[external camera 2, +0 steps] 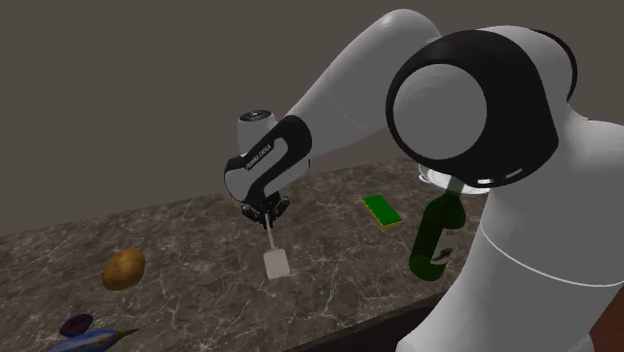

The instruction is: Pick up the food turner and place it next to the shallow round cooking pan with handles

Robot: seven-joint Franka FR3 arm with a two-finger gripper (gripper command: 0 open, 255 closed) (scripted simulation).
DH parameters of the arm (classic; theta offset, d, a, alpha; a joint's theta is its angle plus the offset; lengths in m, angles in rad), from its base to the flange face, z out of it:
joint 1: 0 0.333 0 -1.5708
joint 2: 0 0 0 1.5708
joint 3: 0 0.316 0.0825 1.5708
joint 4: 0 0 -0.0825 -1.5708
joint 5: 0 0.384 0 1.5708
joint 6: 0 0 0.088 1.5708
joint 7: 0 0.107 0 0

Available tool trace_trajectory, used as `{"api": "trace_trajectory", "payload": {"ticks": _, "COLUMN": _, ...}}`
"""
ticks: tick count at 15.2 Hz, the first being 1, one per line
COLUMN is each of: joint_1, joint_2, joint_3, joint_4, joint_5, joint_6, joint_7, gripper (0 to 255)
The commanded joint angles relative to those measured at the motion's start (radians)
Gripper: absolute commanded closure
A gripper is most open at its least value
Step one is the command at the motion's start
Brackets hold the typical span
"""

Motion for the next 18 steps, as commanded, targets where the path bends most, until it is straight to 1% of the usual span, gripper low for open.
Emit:
{"api": "trace_trajectory", "payload": {"ticks": 1, "joint_1": -0.002, "joint_2": -0.017, "joint_3": 0.002, "joint_4": 0.009, "joint_5": 0.013, "joint_6": -0.025, "joint_7": -0.011, "gripper": 255}}
{"api": "trace_trajectory", "payload": {"ticks": 11, "joint_1": -0.008, "joint_2": -0.099, "joint_3": 0.007, "joint_4": 0.057, "joint_5": 0.069, "joint_6": -0.146, "joint_7": -0.052, "gripper": 255}}
{"api": "trace_trajectory", "payload": {"ticks": 18, "joint_1": -0.096, "joint_2": -0.112, "joint_3": -0.079, "joint_4": 0.042, "joint_5": 0.091, "joint_6": -0.138, "joint_7": -0.24, "gripper": 255}}
